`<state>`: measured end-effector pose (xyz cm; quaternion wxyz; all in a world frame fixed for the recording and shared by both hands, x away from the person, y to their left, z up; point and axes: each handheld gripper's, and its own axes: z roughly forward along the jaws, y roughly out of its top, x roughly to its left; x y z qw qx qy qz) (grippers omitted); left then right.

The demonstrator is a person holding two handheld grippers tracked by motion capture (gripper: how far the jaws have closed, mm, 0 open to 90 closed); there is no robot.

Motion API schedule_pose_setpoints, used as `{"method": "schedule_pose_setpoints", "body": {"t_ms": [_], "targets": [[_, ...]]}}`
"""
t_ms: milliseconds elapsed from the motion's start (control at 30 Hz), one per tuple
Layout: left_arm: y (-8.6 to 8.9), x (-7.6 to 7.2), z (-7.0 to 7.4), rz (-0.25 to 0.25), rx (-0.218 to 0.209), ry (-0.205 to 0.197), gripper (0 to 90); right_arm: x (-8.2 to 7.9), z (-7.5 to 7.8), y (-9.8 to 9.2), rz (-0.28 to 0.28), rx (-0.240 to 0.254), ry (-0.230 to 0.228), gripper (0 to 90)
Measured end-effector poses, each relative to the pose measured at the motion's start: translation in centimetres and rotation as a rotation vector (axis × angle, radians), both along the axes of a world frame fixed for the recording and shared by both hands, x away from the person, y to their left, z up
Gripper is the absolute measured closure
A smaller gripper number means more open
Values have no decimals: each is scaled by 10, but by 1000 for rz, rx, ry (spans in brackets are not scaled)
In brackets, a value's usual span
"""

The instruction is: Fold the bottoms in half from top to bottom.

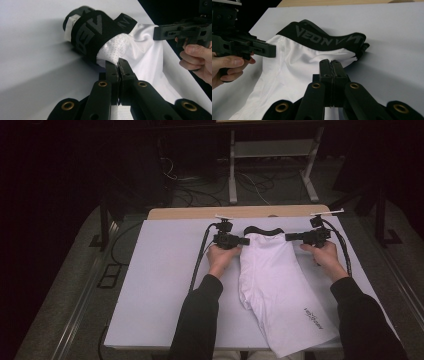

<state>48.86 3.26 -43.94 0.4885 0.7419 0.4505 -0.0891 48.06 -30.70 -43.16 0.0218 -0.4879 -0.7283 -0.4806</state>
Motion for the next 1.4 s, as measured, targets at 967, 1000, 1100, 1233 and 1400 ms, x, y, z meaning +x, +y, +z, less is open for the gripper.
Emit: {"method": "schedule_pose_setpoints", "body": {"t_ms": [967, 1000, 1100, 1233, 1400], "targets": [[-4, -27, 15, -43, -69, -25, 870, -36, 6, -15, -14, 13, -47, 882], [-5, -30, 18, -47, -62, -34, 869, -39, 8, -15, -15, 16, -50, 882], [-5, -39, 23, -59, -46, -54, 870, -46, 12, -15, -23, 10, -62, 883], [-6, -50, 30, -69, -46, -64, 869, -54, 15, -16, -31, 10, -73, 883], [-10, -59, 33, -82, -43, -70, 869, -64, 17, -17, -33, -9, -89, 882]]}}
